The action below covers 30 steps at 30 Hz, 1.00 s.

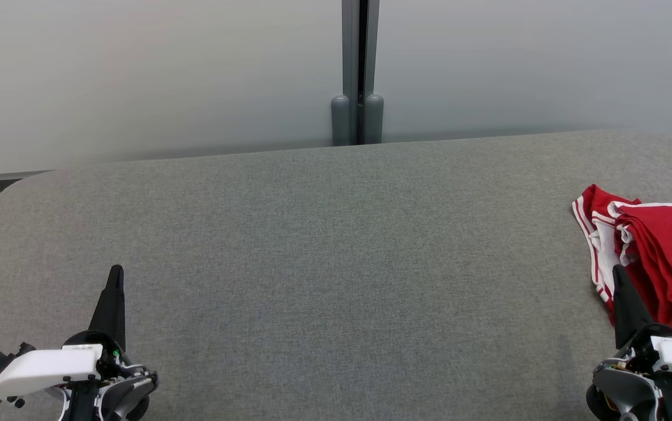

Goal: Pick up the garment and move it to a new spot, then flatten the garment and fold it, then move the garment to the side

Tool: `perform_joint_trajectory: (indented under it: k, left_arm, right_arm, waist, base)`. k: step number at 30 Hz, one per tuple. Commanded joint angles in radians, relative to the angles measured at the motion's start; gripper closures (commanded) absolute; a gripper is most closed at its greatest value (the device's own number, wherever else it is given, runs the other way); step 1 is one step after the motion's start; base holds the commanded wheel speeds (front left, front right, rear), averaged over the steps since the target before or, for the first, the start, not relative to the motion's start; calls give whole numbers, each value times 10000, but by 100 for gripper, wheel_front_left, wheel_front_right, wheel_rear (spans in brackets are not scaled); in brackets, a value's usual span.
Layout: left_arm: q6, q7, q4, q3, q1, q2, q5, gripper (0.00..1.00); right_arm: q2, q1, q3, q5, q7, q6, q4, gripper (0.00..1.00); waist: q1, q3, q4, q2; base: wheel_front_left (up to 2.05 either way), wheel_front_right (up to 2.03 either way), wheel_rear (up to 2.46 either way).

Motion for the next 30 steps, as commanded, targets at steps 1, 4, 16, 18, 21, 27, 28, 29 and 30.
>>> perform_joint_trajectory:
  k: [1, 4, 16, 18, 21, 27, 28, 29, 30]
  left_arm:
    - [-29, 37, 11, 36, -130, 21, -14, 100]
    - [-28, 36, 11, 35, -130, 21, -15, 100]
    - [-29, 34, 10, 32, -130, 21, -17, 100]
    - [-28, 34, 9, 31, -130, 21, -17, 100]
    - [-28, 33, 9, 31, -130, 21, -18, 100]
    - [-29, 32, 9, 31, -129, 21, -19, 100]
    - [-28, 32, 9, 31, -129, 21, -19, 100]
    - [-28, 32, 9, 31, -129, 21, -19, 100]
    - [-29, 32, 9, 31, -129, 21, -19, 100]
  right_arm:
    - [-9, -105, -9, 28, 27, 4, 11, 100]
    - [-8, -105, -10, 27, 28, 4, 11, 100]
    - [-6, -104, -10, 23, 32, 4, 12, 100]
    - [-6, -104, -12, 22, 32, 4, 12, 100]
    - [-5, -104, -12, 21, 33, 4, 12, 100]
    - [-4, -103, -12, 20, 34, 4, 12, 100]
    - [-4, -103, -14, 20, 35, 4, 12, 100]
    - [-3, -103, -14, 19, 33, 4, 12, 100]
    - [-3, -104, -13, 19, 35, 4, 12, 100]
  waist:
    - [0, 0, 1, -1]
    - [0, 0, 1, -1]
    - [0, 0, 1, -1]
    - [0, 0, 1, -1]
    - [0, 0, 1, -1]
    - [0, 0, 1, -1]
    - [0, 0, 1, -1]
    - [0, 0, 1, -1]
    - [0, 0, 1, -1]
  base:
    - [0, 0, 0]
    - [0, 0, 0]
    - [0, 0, 0]
    - [0, 0, 0]
    - [0, 0, 0]
    - [0, 0, 0]
    - [0, 0, 0]
    - [0, 0, 0]
    - [0, 0, 0]
